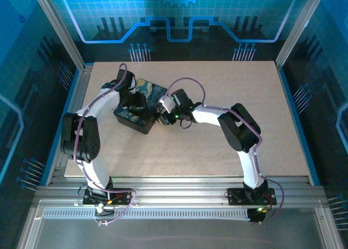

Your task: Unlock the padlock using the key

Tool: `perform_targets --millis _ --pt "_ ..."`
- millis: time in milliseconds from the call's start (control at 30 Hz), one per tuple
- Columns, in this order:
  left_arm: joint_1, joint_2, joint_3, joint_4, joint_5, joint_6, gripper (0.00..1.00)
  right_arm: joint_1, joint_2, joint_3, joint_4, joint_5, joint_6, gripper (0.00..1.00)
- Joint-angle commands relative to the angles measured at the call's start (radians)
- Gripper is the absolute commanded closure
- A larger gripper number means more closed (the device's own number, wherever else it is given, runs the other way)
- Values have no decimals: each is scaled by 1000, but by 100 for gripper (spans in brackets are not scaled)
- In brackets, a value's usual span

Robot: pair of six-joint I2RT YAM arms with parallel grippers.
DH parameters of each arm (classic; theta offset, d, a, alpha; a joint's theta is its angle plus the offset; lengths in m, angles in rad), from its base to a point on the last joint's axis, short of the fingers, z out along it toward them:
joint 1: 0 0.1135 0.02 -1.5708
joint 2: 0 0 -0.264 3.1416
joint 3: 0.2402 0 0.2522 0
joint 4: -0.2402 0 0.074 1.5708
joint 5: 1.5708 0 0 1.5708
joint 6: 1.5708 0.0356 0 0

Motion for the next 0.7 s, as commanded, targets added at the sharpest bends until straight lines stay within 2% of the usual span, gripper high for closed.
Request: perform_targets --millis 0,333,433,467,567,667 --pt "10 -9 -27 -60 23 -7 55 -18 -12 68 -13 7 -3 69" --pt "15 -5 -34 -69 8 -7 55 -53 -54 -14 94 70 64 70" --pt "15 -3 -38 -63 17 -11 55 -76 -47 -22 122 19 125 70" --pt "16 -4 -37 -59 18 -13 55 -73 -41 -9 107 -9 121 70" --pt "15 -8 -35 -61 18 -18 55 -54 -37 16 27 42 68 68" --pt "14 -22 -25 -64 33 -31 53 -94 -42 -3 -21 67 124 67"
